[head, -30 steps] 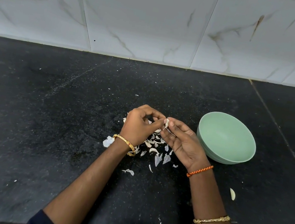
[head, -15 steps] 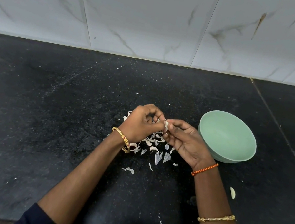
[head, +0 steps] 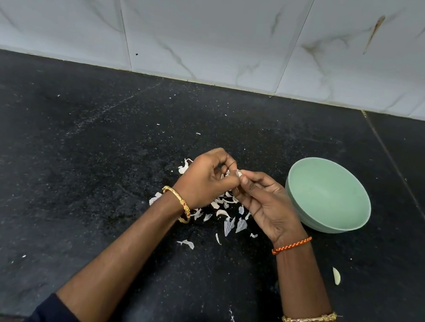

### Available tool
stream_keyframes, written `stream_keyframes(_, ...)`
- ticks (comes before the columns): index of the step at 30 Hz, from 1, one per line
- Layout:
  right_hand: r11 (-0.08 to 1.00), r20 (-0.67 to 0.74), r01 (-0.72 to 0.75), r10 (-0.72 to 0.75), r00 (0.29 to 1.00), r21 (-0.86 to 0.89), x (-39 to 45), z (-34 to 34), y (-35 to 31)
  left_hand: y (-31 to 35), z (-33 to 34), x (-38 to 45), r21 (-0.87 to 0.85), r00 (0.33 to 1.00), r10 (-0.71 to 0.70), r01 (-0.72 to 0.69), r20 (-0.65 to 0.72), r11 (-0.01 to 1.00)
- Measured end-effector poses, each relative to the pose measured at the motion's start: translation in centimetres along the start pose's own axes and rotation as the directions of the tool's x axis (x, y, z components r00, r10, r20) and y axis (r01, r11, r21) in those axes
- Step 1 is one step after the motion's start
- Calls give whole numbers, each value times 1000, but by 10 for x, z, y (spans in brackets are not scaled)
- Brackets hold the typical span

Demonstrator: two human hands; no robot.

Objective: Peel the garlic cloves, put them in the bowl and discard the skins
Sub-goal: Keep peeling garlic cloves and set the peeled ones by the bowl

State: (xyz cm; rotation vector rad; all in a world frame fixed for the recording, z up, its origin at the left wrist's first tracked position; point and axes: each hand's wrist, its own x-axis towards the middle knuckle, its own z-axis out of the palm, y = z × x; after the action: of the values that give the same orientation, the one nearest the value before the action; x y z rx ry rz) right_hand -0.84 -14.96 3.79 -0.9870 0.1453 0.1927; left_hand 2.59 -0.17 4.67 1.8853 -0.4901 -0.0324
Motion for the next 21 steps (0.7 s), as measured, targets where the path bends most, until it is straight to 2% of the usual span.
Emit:
stream_keyframes(4, 999, 1, -26, 26, 1000, 27, 1, 2, 2, -2, 3, -5, 210, 996, 82, -72, -42, 975)
stream_keyframes(9, 991, -32, -64, 68, 997, 117, 3, 4, 3, -1, 10, -10, 316, 995, 96, -80, -35, 945)
stream_keyframes(18, 964, -79, -70, 93, 992, 258, 6, 2, -5, -7, 10, -20, 309, 998, 58, -60, 14, 949)
stream_keyframes(21, 974, -63, -68, 84, 994, 217, 5, 0, -6, -13, 7, -18, 229, 999, 14, -2, -49, 973)
